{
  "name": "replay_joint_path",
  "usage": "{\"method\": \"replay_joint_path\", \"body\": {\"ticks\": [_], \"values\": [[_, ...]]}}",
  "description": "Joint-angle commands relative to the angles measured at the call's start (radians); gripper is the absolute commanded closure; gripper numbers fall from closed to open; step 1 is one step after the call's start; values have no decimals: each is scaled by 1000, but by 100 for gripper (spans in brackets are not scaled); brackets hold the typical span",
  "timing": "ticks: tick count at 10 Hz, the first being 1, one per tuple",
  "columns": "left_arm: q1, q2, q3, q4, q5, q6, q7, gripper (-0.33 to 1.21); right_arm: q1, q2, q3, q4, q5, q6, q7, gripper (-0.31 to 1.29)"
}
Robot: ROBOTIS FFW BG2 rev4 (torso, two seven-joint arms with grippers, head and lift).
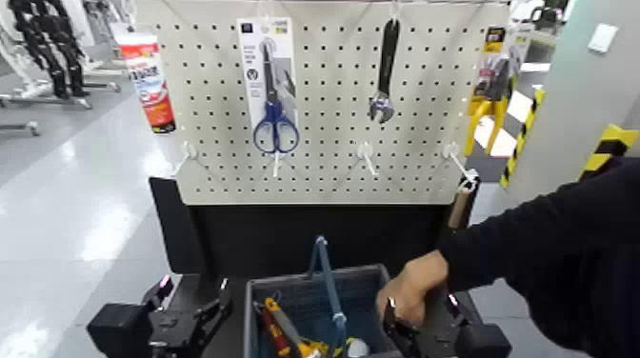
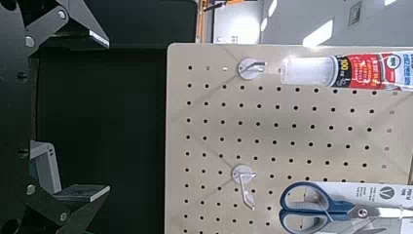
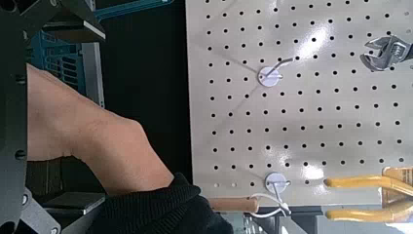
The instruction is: Grasp the handle of the crate.
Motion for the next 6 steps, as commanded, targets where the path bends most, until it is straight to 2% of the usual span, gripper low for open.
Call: {"method": "replay_joint_path", "body": {"ticks": [1,6], "values": [[-2,0,0,3,5,1,-5,25,0,0,0,2,1,0,-1,15],[-12,-2,2,17,30,3,-32,25,-2,0,3,3,0,0,-1,15]]}}
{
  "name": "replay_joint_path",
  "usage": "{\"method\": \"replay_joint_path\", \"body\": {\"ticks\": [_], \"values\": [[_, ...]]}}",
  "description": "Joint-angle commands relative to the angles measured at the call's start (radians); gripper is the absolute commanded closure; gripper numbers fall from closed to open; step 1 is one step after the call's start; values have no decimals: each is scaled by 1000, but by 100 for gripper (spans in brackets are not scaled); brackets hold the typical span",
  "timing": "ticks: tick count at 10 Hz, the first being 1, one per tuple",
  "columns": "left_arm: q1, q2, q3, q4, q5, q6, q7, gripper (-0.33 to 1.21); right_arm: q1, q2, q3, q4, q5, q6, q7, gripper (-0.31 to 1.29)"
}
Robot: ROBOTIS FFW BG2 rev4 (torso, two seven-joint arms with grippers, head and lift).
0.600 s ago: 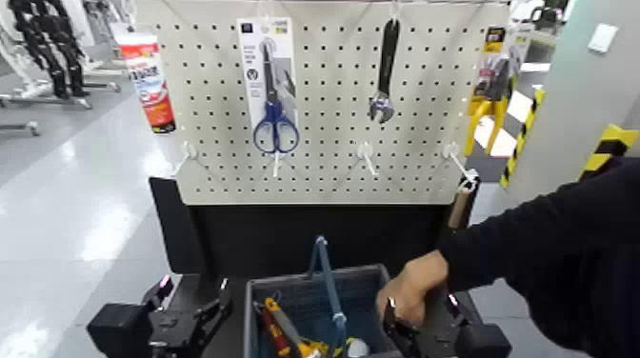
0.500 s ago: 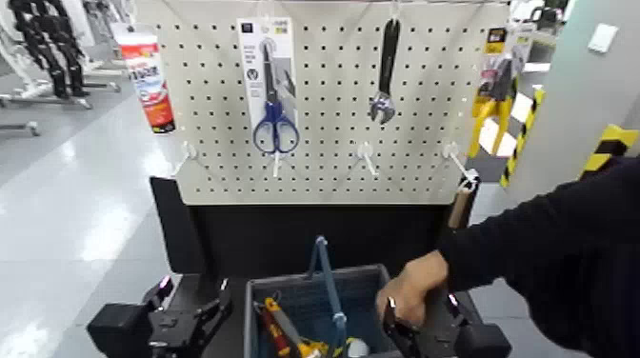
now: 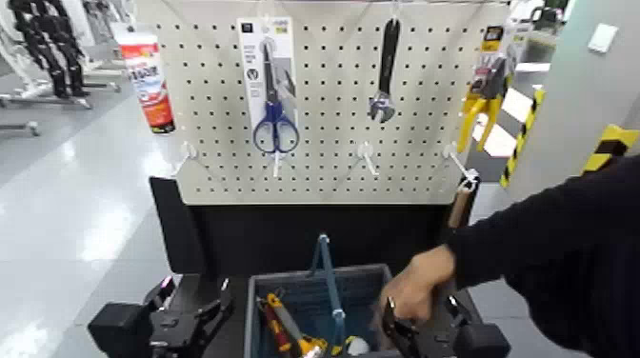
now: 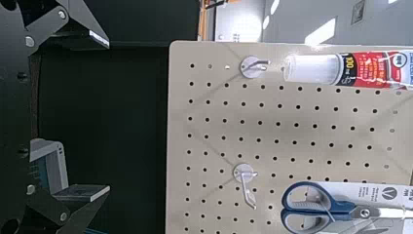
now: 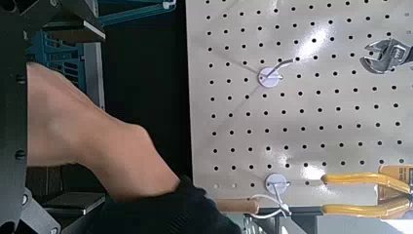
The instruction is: Grasp the handle of the crate.
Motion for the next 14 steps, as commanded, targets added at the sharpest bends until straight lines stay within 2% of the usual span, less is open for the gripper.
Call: {"method": "replay_joint_path", "body": {"ticks": [1,3,4,6,9,11,14], "values": [[-26,-2,14,10,31,37,-74,25,-2,0,0,1,0,0,0,15],[-67,3,28,8,125,127,-155,25,-2,-2,2,1,-3,0,0,15],[-84,18,20,5,197,162,-157,25,-2,-2,2,3,-5,1,0,15],[-144,49,20,4,336,317,-215,25,-2,-2,2,3,-5,5,0,15],[-207,66,38,7,559,506,-221,24,-2,0,3,4,-8,5,0,15],[-270,74,37,60,692,616,-249,24,-2,0,5,6,-11,3,0,15],[-374,97,-15,180,881,753,-312,25,-3,0,8,9,-17,0,0,15]]}}
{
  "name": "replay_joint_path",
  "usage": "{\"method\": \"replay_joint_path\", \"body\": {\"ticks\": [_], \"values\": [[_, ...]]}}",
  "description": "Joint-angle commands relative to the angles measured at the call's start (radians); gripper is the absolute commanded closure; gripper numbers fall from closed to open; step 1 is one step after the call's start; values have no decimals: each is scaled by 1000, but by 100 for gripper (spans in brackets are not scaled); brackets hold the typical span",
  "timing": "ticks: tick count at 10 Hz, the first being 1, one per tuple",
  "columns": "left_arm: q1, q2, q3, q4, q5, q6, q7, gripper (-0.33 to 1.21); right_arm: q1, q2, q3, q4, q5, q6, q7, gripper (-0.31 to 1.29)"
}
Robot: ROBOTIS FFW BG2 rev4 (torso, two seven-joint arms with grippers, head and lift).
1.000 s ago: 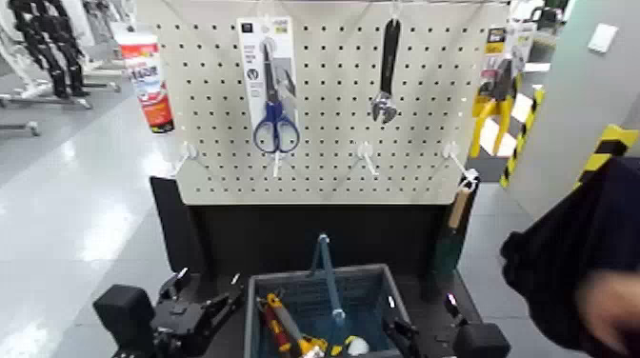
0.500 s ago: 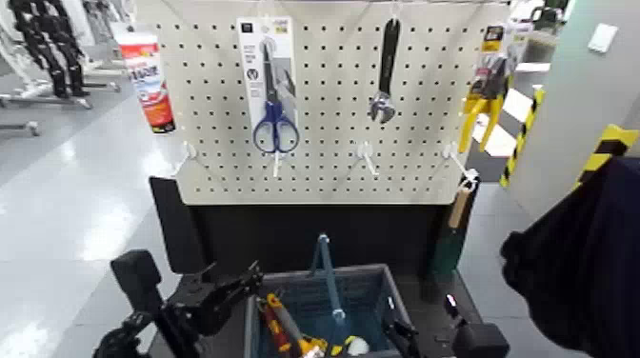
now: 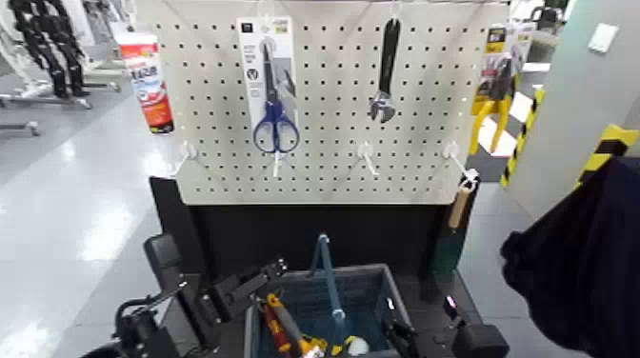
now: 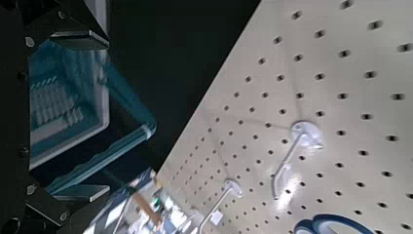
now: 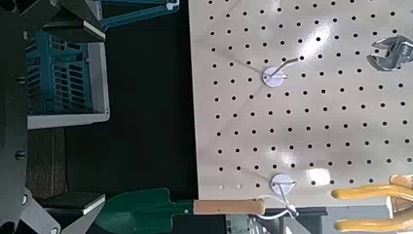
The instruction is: Grasp the handle of the crate.
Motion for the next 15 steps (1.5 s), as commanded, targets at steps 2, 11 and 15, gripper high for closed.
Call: {"method": "replay_joint_path", "body": {"ticks": [2,11,15], "values": [[-110,24,-72,149,222,122,-39,25,-3,0,4,6,-6,-5,0,15],[-253,27,-205,431,415,150,-192,75,-7,0,10,12,-14,-11,2,15],[-256,27,-228,454,469,147,-206,117,-9,-2,10,15,-18,-14,2,15]]}}
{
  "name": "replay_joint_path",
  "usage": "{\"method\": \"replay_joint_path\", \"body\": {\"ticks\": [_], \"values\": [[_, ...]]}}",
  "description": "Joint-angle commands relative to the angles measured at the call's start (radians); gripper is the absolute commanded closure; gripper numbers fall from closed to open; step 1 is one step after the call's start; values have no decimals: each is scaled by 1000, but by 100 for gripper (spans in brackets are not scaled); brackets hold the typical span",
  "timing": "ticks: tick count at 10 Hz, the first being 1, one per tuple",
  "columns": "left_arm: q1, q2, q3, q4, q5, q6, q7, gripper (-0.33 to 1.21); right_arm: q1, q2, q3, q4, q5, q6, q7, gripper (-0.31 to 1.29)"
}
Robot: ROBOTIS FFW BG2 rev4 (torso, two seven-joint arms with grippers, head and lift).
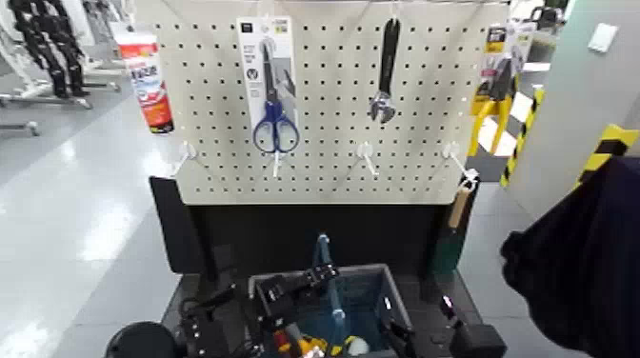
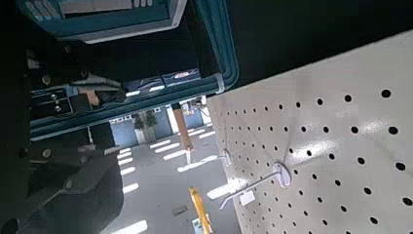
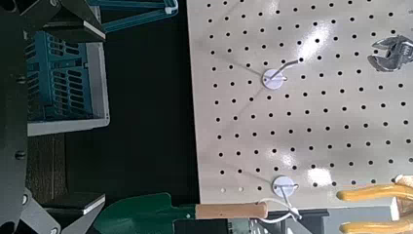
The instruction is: Grasp the handle of the crate.
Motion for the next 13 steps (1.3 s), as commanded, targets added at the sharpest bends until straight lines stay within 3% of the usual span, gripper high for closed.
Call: {"method": "replay_joint_path", "body": {"ticks": [1,6,9,13], "values": [[-2,0,-4,2,8,-4,0,117,-2,-2,0,3,-4,-5,0,15],[16,-1,-12,-26,26,-21,6,117,-2,-3,0,5,-6,-7,0,15],[67,-3,-8,-119,101,-33,47,117,0,-2,-5,5,-4,-7,0,15],[197,-9,58,-233,206,-1,144,117,1,0,-8,5,-4,-8,-2,15]]}}
